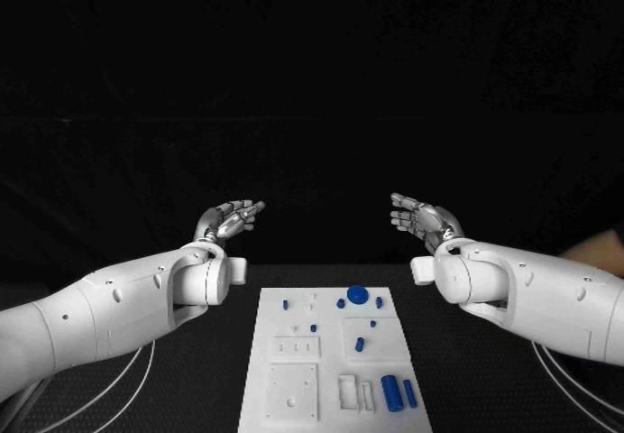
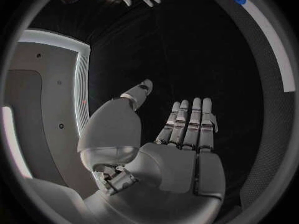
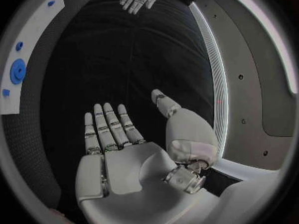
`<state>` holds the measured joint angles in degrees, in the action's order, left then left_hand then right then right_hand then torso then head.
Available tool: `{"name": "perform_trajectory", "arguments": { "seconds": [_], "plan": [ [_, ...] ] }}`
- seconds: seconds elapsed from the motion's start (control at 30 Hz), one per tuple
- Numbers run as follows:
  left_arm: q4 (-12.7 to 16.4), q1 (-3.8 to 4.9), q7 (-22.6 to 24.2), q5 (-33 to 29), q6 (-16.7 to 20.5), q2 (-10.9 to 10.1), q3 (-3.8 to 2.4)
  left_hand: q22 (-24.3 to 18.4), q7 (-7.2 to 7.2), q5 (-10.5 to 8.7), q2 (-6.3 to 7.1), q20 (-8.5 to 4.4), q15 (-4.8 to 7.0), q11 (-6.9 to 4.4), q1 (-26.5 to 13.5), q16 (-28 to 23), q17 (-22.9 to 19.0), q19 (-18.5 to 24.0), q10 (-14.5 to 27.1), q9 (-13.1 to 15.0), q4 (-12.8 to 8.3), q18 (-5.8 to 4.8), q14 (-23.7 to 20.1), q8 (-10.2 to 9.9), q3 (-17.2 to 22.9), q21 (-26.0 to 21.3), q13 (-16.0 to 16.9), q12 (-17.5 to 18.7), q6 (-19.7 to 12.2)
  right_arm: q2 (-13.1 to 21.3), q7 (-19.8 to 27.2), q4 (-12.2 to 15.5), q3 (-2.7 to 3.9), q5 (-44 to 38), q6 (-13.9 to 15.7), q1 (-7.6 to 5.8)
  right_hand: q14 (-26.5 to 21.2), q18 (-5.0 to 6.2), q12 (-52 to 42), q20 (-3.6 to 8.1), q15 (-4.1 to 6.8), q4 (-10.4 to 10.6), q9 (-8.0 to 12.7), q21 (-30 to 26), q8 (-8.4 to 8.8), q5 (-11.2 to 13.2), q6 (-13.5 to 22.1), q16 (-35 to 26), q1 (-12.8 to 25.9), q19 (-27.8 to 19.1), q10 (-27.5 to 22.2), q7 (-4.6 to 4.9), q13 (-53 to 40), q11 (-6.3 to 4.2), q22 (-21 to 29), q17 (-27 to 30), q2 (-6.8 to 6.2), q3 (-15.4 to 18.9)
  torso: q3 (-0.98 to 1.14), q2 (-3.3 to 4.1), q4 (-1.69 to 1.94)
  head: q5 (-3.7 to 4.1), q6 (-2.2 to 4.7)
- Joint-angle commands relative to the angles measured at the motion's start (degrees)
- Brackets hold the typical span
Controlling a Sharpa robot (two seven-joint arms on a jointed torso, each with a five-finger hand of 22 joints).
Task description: Assemble the parts on the task board
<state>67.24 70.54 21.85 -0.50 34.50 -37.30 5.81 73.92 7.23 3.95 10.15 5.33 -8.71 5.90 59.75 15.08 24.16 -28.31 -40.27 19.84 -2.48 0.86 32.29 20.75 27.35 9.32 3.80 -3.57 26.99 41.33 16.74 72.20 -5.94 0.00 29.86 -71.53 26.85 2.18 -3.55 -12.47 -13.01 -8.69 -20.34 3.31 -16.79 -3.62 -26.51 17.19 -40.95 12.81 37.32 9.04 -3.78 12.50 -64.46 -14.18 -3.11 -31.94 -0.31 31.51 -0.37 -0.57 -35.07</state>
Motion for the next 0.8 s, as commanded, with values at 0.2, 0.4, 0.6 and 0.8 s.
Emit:
{"name": "perform_trajectory", "arguments": {
  "seconds": [0.2,0.4,0.6,0.8],
  "plan": [
    [-6.67,3.03,-6.54,-0.53,-10.35,2.30,1.48,2.47,0.17,0.44,0.28,0.04,-0.17,0.19,2.15,0.75,0.83,-1.24,-1.45,0.70,0.00,-0.86,1.39,0.78,1.10,0.55,0.18,-0.33,1.19,-1.16,-11.37,-5.54,-1.65,-1.51,-15.53,-3.31,5.33,1.49,-1.10,0.16,-1.28,-4.77,-1.35,2.80,-2.64,-0.31,-3.76,3.27,-11.65,6.70,5.77,4.34,-0.44,1.25,-11.77,-2.25,0.19,-4.77,-0.01,0.00,-0.01,0.00,0.00],
    [-6.23,2.67,-6.40,-0.82,-12.07,1.61,1.75,2.44,0.52,0.33,-0.24,-0.14,-0.13,0.40,2.42,1.20,1.09,-1.49,-1.86,0.95,0.13,-0.86,1.95,1.01,0.76,0.89,0.27,-0.48,1.36,-3.01,-8.81,-9.72,-1.98,-24.71,-13.20,-2.91,10.05,3.19,-2.12,0.64,-1.19,-6.70,-1.83,3.46,-4.32,-1.53,-7.31,5.26,-16.37,11.38,10.60,4.28,-0.65,1.36,-11.55,-3.30,-1.10,-5.55,-0.15,-0.11,-0.10,-0.88,-1.39],
    [-4.61,2.66,-4.70,-0.77,-11.41,0.59,1.82,2.33,3.21,0.43,-2.66,-2.29,-0.08,2.79,3.94,5.09,2.61,-7.56,-8.82,2.05,-1.71,0.20,8.75,3.20,-0.86,3.98,1.34,-3.25,6.06,-3.89,-9.39,-11.03,-1.97,-36.80,-11.92,-2.56,16.53,5.53,-3.78,0.99,1.34,-7.58,-2.14,4.23,-6.32,-1.93,-13.89,7.47,-19.51,17.24,18.28,3.22,-1.00,-1.20,-11.19,-5.06,-2.24,-6.28,-0.13,0.04,-0.03,-0.93,-1.61],
    [-3.09,2.65,-4.06,1.30,-10.83,-0.11,1.82,2.51,3.71,1.73,-4.22,-4.26,2.01,2.43,6.32,10.70,5.37,-16.59,-19.71,2.72,-5.51,3.12,19.70,5.70,-1.17,9.06,2.86,-7.76,13.85,-4.42,-10.49,-11.16,-1.96,-49.02,-11.67,-2.31,23.94,8.50,-4.65,1.17,4.67,-7.79,-2.41,5.59,-7.35,-1.93,-19.49,9.93,-21.48,24.57,24.78,1.89,-1.46,-3.48,-10.70,-7.85,-3.19,-6.87,0.10,0.44,0.25,-0.83,-1.94]
  ]
}}
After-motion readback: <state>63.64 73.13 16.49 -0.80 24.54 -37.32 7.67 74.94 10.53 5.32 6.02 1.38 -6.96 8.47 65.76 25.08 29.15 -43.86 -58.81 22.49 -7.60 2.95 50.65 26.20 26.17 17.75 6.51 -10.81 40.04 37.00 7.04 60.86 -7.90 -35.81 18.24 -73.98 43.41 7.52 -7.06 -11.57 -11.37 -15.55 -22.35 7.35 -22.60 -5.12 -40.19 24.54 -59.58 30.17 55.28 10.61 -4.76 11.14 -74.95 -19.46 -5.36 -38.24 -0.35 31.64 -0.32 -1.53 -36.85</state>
